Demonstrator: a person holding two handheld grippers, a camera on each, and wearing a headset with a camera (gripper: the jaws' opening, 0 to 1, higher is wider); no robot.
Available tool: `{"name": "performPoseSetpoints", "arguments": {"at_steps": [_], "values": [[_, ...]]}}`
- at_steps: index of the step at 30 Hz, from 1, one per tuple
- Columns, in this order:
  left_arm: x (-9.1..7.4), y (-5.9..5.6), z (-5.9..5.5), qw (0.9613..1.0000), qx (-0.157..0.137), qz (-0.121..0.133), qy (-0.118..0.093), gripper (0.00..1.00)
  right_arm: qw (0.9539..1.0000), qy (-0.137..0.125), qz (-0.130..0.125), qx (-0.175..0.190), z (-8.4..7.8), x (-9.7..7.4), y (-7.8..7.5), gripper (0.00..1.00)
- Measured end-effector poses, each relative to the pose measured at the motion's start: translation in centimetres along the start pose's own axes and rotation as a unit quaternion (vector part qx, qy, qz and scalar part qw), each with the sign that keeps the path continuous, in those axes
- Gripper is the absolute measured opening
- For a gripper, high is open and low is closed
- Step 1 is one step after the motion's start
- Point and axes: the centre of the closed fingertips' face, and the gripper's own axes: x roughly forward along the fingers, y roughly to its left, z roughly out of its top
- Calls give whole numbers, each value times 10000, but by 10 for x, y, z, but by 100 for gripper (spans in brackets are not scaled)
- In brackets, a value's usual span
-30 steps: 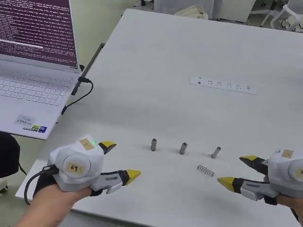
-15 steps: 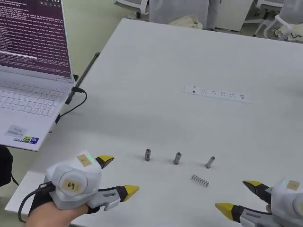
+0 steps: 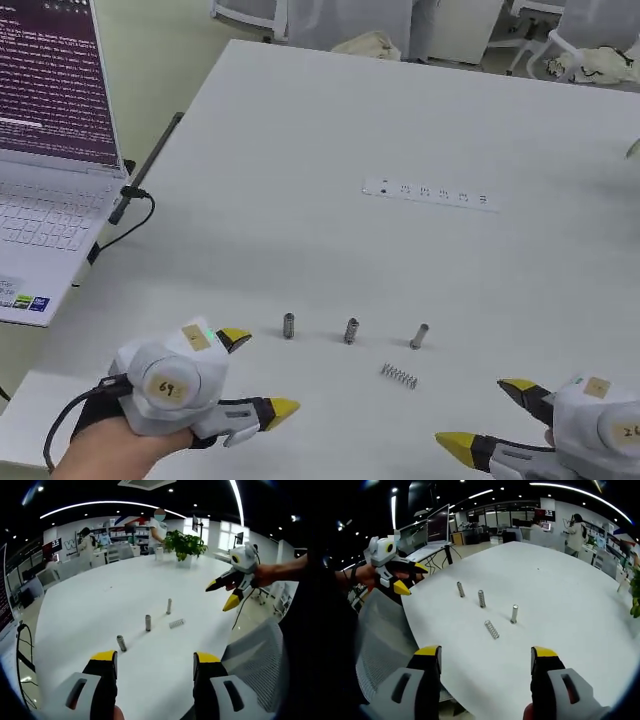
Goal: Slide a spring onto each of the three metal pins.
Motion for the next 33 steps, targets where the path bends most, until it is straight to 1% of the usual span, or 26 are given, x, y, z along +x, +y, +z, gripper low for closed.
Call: {"name": "performPoseSetpoints", "arguments": {"at_steps": [5,8,9,12,14,17,23,24,27,33], "values": [[14,-10,5,9993,276,-249,89,57,10000,-22,0,18,-1,-3,2,72],[25,-18,10,9979,476,-418,134,57,10000,-10,24,5,-2,-4,4,73],[31,-21,11,9970,580,-496,159,57,10000,0,32,2,-3,-5,4,73],[41,-28,16,9953,726,-616,175,56,10000,30,42,-6,-5,-6,5,72],[48,-33,20,9944,762,-720,157,56,10000,52,70,-21,-7,-7,7,72],[59,-40,23,9924,870,-854,168,56,9999,96,77,-40,-10,-8,9,72],[76,-50,25,9892,996,-1052,206,55,9998,140,126,-3,-16,-9,12,72],[78,-52,26,9888,1017,-1074,214,55,9998,148,132,-6,-16,-10,12,72],[83,-56,32,9881,1022,-1135,161,54,9998,166,149,-2,-18,-11,13,72],[99,-59,38,9864,1072,-1238,167,53,9997,191,146,1,-19,-13,10,71]]}}
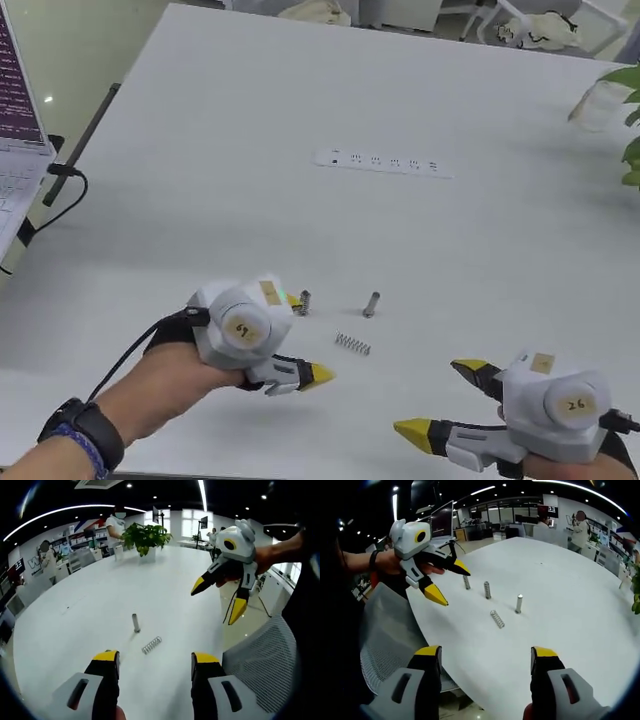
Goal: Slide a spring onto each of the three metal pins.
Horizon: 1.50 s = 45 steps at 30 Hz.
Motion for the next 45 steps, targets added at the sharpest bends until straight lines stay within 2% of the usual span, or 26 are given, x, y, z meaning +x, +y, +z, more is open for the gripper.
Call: {"name": "performPoseSetpoints", "arguments": {"at_steps": [9,13,16,21,32,45], "values": [[27,1,9,9998,82,-193,5,51,10000,2,-47,3,3,-8,-10,70],[41,4,8,9996,70,-249,66,51,10000,18,-48,12,3,-9,-12,70],[50,5,2,9995,55,-274,147,49,10000,47,-56,20,1,-9,-15,69],[63,7,-13,9989,21,-315,360,46,10000,75,-60,24,-2,-9,-17,68],[85,12,-29,9976,-304,-368,495,37,9999,119,-67,59,-6,-10,-18,66],[101,4,-42,9958,-512,-495,583,24,9998,138,-92,97,-9,-13,-21,64]]}}
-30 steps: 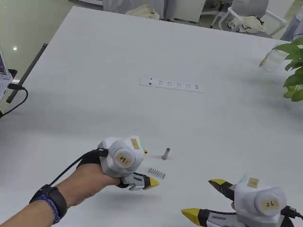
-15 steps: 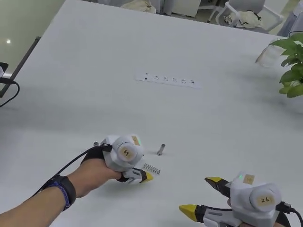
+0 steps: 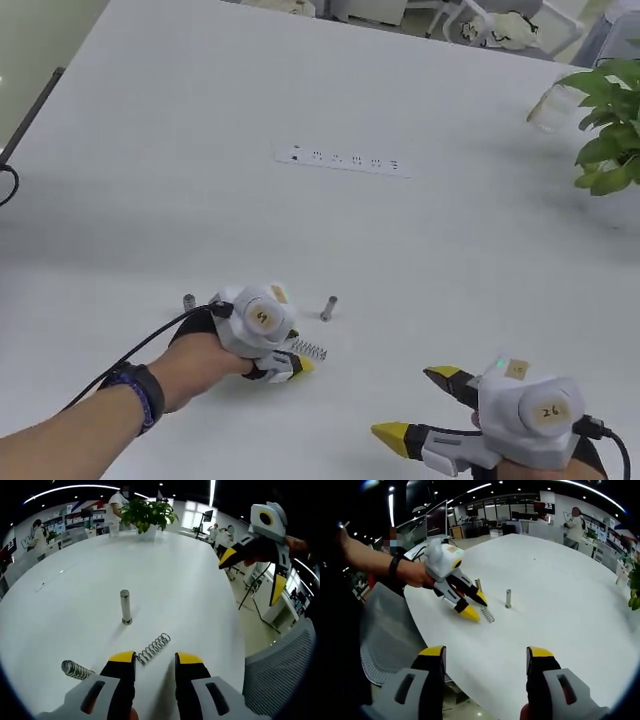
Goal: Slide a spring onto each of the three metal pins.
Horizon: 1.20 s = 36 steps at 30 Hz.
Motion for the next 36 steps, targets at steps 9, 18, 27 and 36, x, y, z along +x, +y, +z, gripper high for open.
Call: {"name": "performPoseSetpoints", "arguments": {"at_steps": [9,18,27,36], "values": [[0,2,-6,9998,-129,171,-31,9,10000,12,39,-7,0,2,2,63],[-6,-6,-12,9995,-237,201,11,3,10000,5,40,-40,3,3,3,63],[-29,-12,-30,9992,-252,289,55,3,9999,19,98,-114,5,7,8,62],[-61,-10,-42,9979,-379,529,-66,2,9995,25,228,-234,11,14,20,62]]}}
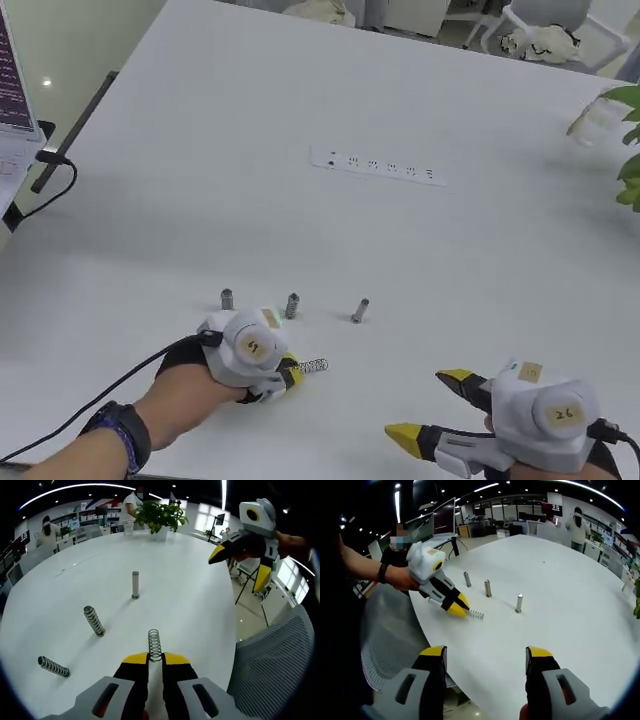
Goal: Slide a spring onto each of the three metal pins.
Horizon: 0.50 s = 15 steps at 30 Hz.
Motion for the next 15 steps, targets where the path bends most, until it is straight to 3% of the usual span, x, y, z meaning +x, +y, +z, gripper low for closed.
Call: {"name": "performPoseSetpoints", "arguments": {"at_steps": [5,11,15], "values": [[-13,0,-11,9999,-43,103,29,2,10000,-6,69,-59,4,4,4,62],[-21,3,-34,9995,-148,203,178,2,9998,-58,135,-145,11,9,8,62],[-26,4,-41,9993,-152,253,223,2,9997,-65,141,-180,12,10,8,62]]}}
